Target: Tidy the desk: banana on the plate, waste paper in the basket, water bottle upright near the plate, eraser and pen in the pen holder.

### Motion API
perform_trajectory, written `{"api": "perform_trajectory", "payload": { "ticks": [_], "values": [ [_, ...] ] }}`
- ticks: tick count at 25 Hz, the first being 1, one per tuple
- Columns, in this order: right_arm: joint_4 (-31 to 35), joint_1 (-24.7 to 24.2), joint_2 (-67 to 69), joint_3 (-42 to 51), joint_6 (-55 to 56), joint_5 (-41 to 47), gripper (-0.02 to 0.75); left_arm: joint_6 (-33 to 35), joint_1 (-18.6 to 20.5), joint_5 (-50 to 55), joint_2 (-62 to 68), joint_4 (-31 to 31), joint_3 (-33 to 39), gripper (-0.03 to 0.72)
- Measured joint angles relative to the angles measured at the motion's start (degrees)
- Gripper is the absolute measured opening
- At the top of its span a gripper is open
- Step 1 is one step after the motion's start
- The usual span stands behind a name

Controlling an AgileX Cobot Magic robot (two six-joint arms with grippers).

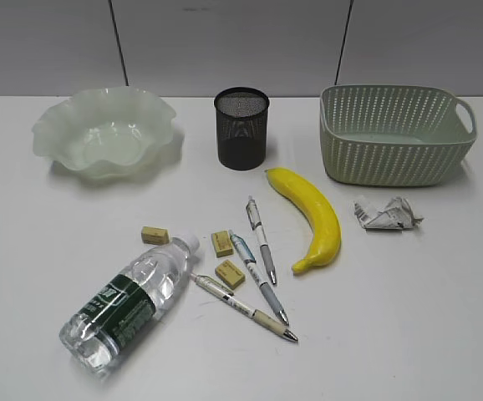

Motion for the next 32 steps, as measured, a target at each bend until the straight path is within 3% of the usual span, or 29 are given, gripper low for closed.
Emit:
{"api": "perform_trajectory", "payload": {
  "ticks": [32],
  "values": [
    [0.0,0.0,0.0,0.0,0.0,0.0,0.42,0.0,0.0,0.0,0.0,0.0,0.0,0.231]
  ]
}}
